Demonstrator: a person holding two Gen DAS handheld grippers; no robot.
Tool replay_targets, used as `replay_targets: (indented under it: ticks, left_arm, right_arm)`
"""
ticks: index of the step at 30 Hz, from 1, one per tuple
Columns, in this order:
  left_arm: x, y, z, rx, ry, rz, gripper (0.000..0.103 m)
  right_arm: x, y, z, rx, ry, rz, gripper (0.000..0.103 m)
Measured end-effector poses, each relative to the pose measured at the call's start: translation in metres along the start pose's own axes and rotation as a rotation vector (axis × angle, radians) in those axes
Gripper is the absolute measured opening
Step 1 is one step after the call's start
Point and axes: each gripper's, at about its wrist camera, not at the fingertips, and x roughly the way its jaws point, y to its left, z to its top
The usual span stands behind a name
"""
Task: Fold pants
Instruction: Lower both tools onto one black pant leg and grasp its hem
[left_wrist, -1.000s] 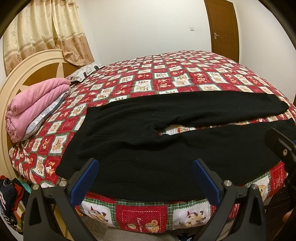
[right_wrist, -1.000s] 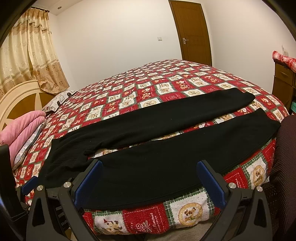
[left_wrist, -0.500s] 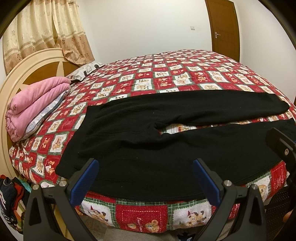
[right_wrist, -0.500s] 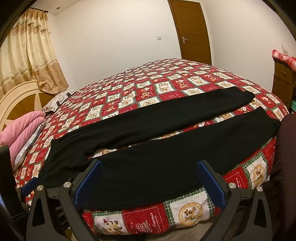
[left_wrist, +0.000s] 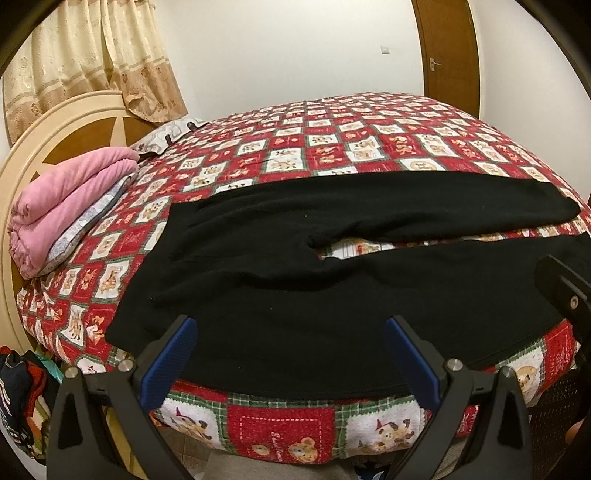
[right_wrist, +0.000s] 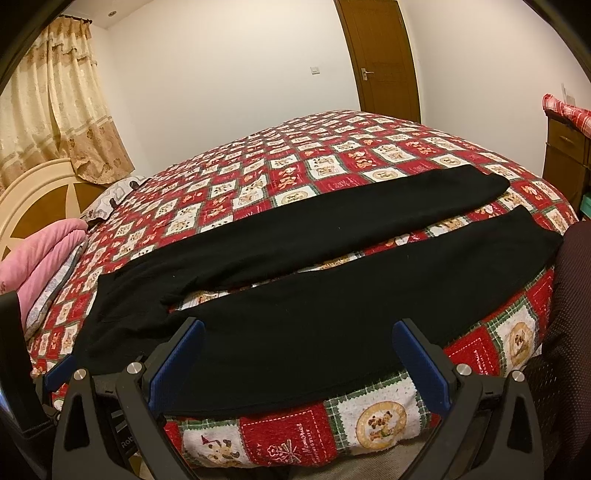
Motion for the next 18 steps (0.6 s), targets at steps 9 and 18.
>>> replay_targets:
  ticks: [9,18]
  left_arm:
    - [0.028,0.004,0.002,0.018,0.067,-0.014,0.103]
    - [0.058,0.052,0.024,-0.005,0.063,0.045,0.103]
  right_arm:
    - [0.027,-0.009,0.006,0.010,0.059,-0.012,0.102]
    - [0.057,0.004,0.023,-0.081,0.085,0.060,0.102]
